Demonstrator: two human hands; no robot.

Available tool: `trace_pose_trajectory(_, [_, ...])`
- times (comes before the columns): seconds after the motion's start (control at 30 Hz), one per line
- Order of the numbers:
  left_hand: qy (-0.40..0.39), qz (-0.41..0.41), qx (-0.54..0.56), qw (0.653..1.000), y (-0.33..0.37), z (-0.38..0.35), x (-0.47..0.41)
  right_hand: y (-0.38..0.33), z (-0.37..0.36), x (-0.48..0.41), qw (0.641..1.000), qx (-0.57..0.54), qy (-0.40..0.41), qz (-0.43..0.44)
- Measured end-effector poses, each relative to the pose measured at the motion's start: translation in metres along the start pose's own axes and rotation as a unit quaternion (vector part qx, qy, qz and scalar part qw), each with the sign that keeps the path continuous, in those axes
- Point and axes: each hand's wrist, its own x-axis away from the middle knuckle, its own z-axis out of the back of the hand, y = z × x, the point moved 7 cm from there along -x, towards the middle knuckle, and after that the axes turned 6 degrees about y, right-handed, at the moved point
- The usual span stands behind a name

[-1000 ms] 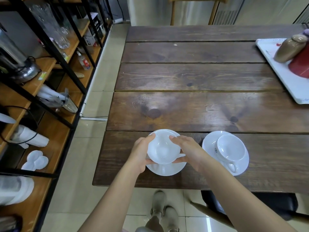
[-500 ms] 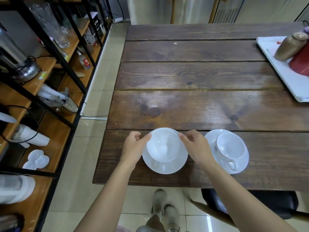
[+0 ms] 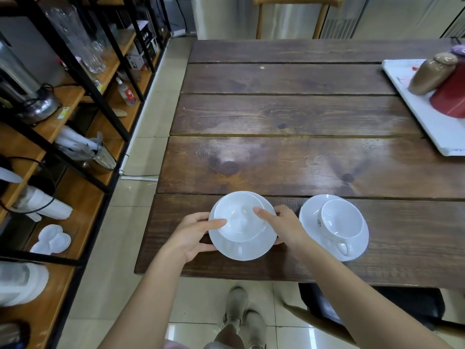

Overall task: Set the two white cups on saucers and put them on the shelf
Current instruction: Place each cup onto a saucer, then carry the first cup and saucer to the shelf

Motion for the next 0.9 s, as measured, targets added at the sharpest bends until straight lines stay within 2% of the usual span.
trace_pose_trajectory(0.23, [-0.004, -0.022, 0.053, 0.998, -0.005, 0.01, 0.023, -0.023, -0.005, 0.02, 0.999, -0.005, -0.016, 0.048])
trace_pose_trajectory(0.4, [0.03, -0.068, 0.079, 0.994, -0.013, 0.036, 0.053, -0.037, -0.025, 0.043, 0.994, -0.003, -0.036, 0.099])
trace_pose_trajectory(0.7, [0.099, -0.144, 0.131, 0.976, -0.032, 0.116, 0.121, -0.063, -0.095, 0.102, 0.981, 0.009, -0.106, 0.163])
trace_pose_trajectory(0.9, [0.141, -0.176, 0.19, 0.956, -0.057, 0.196, 0.18, -0.09, -0.171, 0.172, 0.966, 0.023, -0.142, 0.217])
